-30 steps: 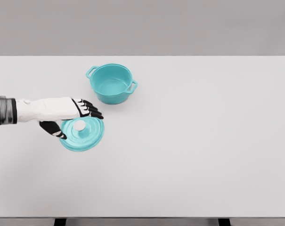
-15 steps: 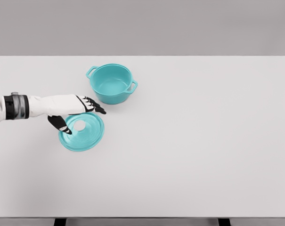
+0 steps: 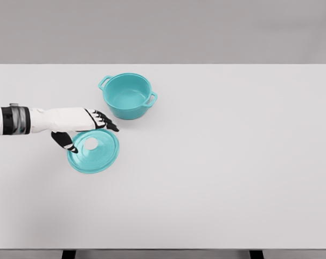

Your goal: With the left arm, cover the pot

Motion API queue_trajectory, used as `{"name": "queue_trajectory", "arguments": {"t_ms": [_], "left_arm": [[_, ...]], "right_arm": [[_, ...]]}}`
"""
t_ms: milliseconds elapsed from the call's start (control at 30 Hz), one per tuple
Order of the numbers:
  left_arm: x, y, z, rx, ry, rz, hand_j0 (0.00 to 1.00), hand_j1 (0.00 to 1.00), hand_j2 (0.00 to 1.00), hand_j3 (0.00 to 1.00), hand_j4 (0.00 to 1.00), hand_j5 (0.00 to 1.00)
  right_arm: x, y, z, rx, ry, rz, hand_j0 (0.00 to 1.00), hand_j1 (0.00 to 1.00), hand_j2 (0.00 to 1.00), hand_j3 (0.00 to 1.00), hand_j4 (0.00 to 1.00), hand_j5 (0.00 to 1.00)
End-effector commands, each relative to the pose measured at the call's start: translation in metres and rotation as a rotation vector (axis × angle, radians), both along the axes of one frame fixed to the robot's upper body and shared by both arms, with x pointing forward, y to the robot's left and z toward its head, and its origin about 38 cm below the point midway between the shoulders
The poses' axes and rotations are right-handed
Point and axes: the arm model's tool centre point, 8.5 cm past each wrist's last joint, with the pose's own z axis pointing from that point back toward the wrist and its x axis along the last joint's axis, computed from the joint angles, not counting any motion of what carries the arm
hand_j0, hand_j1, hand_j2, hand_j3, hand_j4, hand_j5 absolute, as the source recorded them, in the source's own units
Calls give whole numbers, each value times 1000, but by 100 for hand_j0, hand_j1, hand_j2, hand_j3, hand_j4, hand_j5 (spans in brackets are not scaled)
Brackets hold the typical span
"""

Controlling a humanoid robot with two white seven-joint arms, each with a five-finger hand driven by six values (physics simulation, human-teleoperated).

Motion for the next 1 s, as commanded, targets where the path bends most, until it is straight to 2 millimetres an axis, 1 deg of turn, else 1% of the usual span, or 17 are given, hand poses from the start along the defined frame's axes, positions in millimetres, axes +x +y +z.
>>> {"name": "queue_trajectory", "arguments": {"t_ms": [0, 167, 300, 433, 567, 700, 767, 833, 967], "left_arm": [[0, -2, -1, 12, 0, -7, 100, 100, 100, 100, 100, 100], [0, -5, -1, 9, 7, -14, 100, 100, 100, 100, 100, 100], [0, -2, -2, 13, 10, -6, 100, 100, 100, 100, 100, 100], [0, -5, 0, 6, 6, -12, 100, 100, 100, 100, 100, 100], [0, -9, -2, 2, 8, -19, 100, 100, 100, 100, 100, 100], [-1, -8, -5, 7, 13, -17, 100, 100, 100, 100, 100, 100], [-2, -8, -6, 7, 16, -19, 86, 86, 86, 86, 86, 86], [-2, -7, -7, 11, 17, -15, 83, 83, 83, 83, 83, 83], [-2, -5, -8, 15, 19, -12, 81, 81, 81, 81, 81, 81]], "right_arm": [[0, 0, 0, 0, 0, 0, 100, 100, 100, 100, 100, 100], [0, 0, 0, 0, 0, 0, 100, 100, 100, 100, 100, 100], [0, 0, 0, 0, 0, 0, 100, 100, 100, 100, 100, 100], [0, 0, 0, 0, 0, 0, 100, 100, 100, 100, 100, 100], [0, 0, 0, 0, 0, 0, 100, 100, 100, 100, 100, 100], [0, 0, 0, 0, 0, 0, 100, 100, 100, 100, 100, 100], [0, 0, 0, 0, 0, 0, 100, 100, 100, 100, 100, 100], [0, 0, 0, 0, 0, 0, 100, 100, 100, 100, 100, 100], [0, 0, 0, 0, 0, 0, 100, 100, 100, 100, 100, 100]]}}
